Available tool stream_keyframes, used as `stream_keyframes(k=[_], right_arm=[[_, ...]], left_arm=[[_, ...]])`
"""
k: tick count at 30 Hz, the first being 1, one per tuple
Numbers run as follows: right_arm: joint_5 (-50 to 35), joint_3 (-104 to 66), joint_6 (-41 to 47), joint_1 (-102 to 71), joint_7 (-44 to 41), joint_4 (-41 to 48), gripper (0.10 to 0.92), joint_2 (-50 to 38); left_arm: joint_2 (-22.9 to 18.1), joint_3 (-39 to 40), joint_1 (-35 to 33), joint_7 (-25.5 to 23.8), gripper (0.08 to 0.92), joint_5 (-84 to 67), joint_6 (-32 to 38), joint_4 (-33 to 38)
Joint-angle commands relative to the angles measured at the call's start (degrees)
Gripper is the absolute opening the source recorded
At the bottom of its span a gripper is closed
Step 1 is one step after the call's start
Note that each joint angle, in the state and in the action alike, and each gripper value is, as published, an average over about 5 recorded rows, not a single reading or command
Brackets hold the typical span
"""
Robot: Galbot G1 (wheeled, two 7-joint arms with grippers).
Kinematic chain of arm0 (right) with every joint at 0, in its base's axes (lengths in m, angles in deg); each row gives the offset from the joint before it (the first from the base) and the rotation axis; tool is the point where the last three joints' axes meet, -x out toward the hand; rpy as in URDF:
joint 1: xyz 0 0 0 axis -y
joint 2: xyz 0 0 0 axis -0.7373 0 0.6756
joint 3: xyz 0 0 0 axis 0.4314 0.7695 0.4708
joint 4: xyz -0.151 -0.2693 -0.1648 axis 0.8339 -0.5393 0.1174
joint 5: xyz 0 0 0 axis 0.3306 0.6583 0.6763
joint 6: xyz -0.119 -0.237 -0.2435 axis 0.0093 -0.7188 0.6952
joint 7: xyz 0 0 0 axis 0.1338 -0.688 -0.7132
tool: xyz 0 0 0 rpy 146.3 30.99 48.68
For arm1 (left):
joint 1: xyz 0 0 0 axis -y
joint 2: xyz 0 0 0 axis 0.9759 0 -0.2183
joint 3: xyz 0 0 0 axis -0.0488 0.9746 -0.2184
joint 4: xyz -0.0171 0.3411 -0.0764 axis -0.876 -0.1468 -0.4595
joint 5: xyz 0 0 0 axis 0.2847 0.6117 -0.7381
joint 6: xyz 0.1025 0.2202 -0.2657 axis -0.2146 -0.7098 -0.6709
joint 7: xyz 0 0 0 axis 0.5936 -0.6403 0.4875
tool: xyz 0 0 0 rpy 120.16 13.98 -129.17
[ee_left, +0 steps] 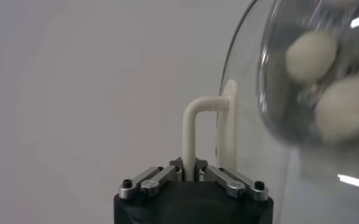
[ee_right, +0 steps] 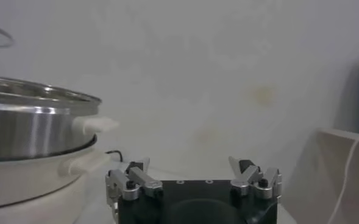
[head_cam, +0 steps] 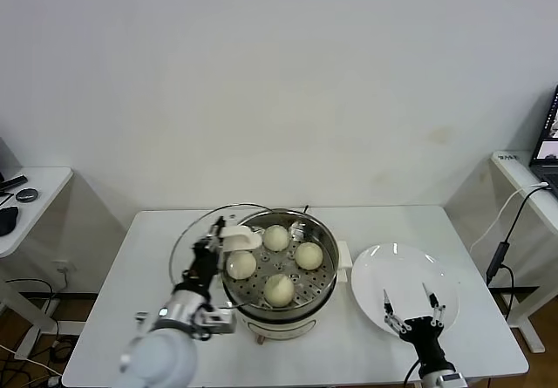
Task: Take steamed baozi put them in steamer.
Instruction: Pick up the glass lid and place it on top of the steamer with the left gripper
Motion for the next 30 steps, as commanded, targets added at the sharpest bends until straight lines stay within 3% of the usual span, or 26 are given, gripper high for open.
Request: stream_keyframes(k=[1, 30], right_arm=[[2.9, 1.3, -0.1, 0.6, 0.6, 1.3, 0.823, 0.9], [1.5, 1.1, -0.3, -0.9, 0.4, 0.2, 0.823, -0.4]], left_arm=[[-10.4, 13.3, 6.7, -4.5, 0.167, 18.5, -0.8, -4.2], [-8.4, 14.1, 10.0, -1.7, 0.167, 12.4, 1.2, -11.5]])
